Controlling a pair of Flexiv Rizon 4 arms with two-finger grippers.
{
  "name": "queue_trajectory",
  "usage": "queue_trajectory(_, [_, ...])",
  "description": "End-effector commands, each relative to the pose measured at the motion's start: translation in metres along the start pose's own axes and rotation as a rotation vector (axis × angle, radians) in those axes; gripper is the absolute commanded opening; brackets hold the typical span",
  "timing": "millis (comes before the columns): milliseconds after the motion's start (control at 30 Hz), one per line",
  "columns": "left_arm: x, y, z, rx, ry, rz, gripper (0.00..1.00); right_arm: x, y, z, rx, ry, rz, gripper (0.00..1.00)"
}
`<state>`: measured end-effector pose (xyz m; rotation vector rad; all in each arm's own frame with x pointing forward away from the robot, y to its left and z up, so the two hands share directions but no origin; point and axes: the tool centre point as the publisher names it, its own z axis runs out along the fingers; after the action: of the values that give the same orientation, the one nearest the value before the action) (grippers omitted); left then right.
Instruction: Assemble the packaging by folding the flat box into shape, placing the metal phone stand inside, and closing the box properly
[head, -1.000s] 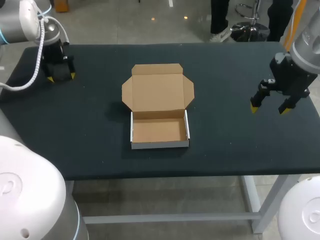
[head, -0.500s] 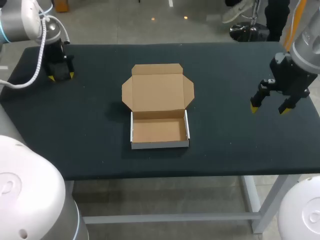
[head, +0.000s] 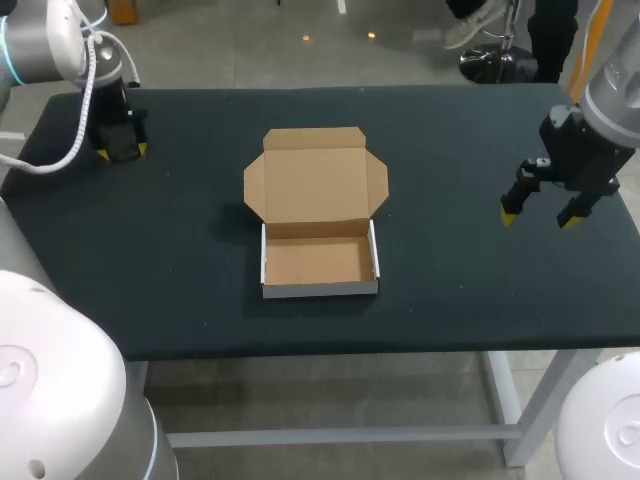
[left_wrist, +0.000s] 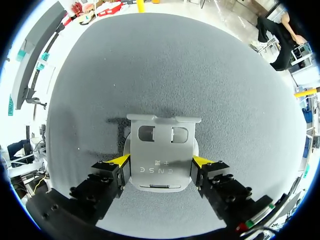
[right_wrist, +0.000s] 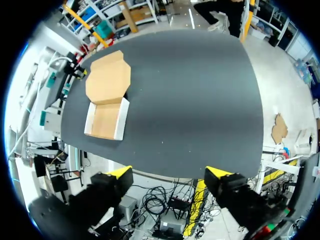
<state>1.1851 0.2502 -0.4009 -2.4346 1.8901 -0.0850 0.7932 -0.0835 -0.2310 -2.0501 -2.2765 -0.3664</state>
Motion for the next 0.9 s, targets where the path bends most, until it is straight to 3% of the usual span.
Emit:
queue_trajectory(33, [0.000,-0.011,0.006,-0.022,-0.010,-0.008,0.44,0.000,0.000,-0.002,0.005,0.000,0.000,1.00])
queue_trajectory(67, [0.000,-0.011,0.006,-0.022,-0.010,-0.009,0.29,0.000,0.000,-0.002,0.005,0.000,0.000,1.00])
queue_trajectory(100, [0.000,-0.011,0.006,-0.022,-0.010,-0.011,0.00,0.000,0.000,-0.002,0.005,0.000,0.000,1.00])
queue_trajectory(433, [-0.002,0.000,-0.009,0.026,0.018,0.003,0.00,0.000,0.000,-0.002,0.005,0.000,0.000,1.00])
queue_trajectory(900, [-0.001,0.039,-0.046,0.070,0.021,0.032,0.00,0.000,0.000,-0.002,0.005,0.000,0.000,1.00])
